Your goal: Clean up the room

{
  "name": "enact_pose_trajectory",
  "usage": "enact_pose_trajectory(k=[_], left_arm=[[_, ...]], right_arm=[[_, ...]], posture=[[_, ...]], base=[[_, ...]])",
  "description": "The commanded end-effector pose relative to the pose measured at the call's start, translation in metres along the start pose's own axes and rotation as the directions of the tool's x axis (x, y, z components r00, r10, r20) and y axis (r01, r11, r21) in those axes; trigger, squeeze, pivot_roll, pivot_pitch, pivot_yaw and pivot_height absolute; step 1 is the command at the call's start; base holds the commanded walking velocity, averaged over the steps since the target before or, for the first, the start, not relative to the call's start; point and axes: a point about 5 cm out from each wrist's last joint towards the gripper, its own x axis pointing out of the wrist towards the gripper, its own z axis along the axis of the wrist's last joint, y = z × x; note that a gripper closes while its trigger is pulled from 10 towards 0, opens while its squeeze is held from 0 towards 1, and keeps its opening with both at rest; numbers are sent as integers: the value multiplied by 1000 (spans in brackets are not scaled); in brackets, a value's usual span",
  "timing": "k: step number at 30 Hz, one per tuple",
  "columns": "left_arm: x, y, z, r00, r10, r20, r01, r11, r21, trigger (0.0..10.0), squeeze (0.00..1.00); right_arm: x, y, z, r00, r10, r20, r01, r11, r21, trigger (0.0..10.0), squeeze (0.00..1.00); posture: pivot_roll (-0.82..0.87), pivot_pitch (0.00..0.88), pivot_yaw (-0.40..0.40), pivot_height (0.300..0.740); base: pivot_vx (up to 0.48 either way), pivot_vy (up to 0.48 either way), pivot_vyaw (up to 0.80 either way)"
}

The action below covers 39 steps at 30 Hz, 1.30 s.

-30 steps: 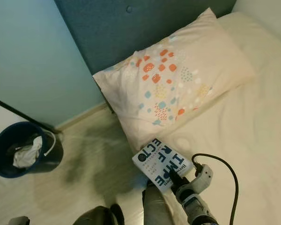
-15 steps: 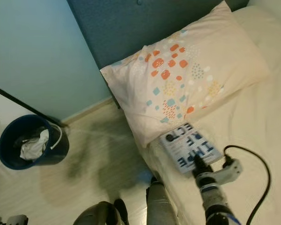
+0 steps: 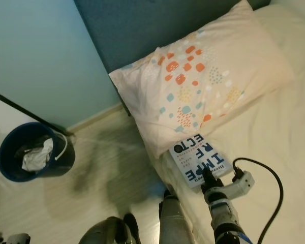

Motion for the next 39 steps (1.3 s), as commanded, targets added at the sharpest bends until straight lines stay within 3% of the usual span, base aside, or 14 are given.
enact_pose_trajectory(k=[1,2,3,4,5,20,27,39], left_arm=[[-9,8,-17,998,21,-58,-21,1000,-4,10000,0],[-9,8,-17,998,19,-58,-20,1000,-3,10000,0],[-9,7,-17,998,18,-58,-18,1000,-2,10000,0],[-9,7,-16,998,16,-57,-16,1000,-1,10000,0],[-8,6,-16,998,14,-56,-15,1000,-1,10000,0],[-3,2,-9,999,2,-43,-3,1000,-8,10000,0],[6,-11,-1,999,-33,-31,31,998,-63,10000,0],[14,-24,5,998,-44,-36,40,993,-114,10000,0]], right_arm=[[-10,-10,-23,994,-45,-96,45,999,-10,10000,0],[-10,-10,-22,995,-50,-91,49,999,-11,10000,0],[-10,-11,-21,994,-55,-89,53,998,-17,10000,361],[-10,-11,-21,994,-60,-88,58,998,-23,10000,894],[-10,-11,-21,994,-61,-87,59,998,-26,10000,1000],[-8,-14,-12,993,-103,-58,100,993,-59,10000,1000],[-8,-20,1,986,-165,-40,157,977,-145,10000,1000],[-14,-29,-6,967,-235,-97,209,953,-221,10000,1000]], posture=[[137,344,217,740],[136,345,217,740],[136,345,216,740],[136,345,216,740],[135,345,216,740],[113,312,192,740],[65,272,161,740],[26,213,110,740]], base=[[0,0,0],[0,0,0],[0,0,0],[0,0,0],[0,0,0],[0,0,0],[0,0,0],[0,0,0]])
